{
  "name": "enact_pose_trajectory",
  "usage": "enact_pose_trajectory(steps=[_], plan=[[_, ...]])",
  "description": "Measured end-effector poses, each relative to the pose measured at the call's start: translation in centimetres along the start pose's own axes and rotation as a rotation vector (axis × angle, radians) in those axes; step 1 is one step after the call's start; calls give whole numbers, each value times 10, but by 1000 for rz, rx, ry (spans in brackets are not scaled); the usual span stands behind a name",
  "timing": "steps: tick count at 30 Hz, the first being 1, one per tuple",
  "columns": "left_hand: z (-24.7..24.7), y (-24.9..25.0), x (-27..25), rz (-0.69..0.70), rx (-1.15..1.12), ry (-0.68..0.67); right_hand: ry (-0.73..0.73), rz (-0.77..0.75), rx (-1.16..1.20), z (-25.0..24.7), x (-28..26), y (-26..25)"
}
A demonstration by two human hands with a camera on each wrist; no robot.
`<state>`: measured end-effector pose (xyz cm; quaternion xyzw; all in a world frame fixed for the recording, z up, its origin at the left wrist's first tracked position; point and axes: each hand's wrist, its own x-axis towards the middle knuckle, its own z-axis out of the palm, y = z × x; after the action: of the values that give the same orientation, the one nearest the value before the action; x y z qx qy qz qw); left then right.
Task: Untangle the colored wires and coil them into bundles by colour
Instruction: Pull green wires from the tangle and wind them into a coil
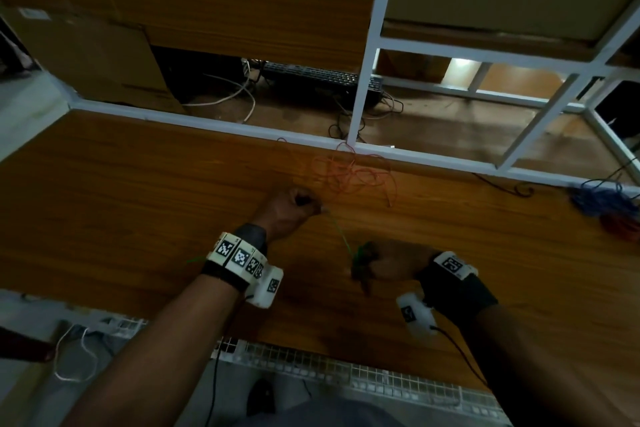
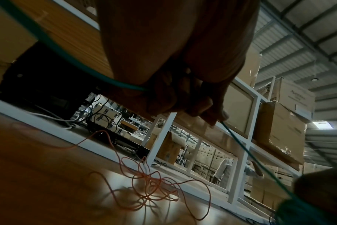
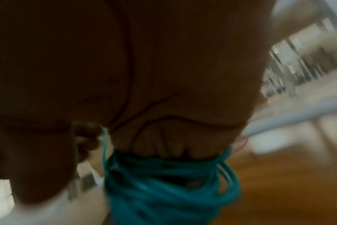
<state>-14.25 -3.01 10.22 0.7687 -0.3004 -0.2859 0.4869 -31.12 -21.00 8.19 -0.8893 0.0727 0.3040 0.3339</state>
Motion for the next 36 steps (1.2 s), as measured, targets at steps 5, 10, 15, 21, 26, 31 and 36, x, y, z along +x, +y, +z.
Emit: enact_pose_trajectory(steps=[5, 10, 15, 21, 26, 31, 36], plan=[[7, 12, 13, 81, -102, 55, -72, -331, 626, 6, -5, -18], [26, 10, 13, -21, -129, 24, -113, -723, 1422, -12, -12, -38], [52, -4, 5, -96, -132, -19, 353, -820, 1737, -35, -9, -24], [41, -18, -9, -172, -98, -37, 890, -545, 1668, -40, -17, 9], [30, -9, -21, -119, 106, -175, 992, -78, 1047, -14, -2, 27], [32, 12, -15, 172, 452, -273, 791, -47, 699, -7, -3, 18], [8, 36, 0, 326, 577, -240, 216, 5, 299, 5, -9, 11]])
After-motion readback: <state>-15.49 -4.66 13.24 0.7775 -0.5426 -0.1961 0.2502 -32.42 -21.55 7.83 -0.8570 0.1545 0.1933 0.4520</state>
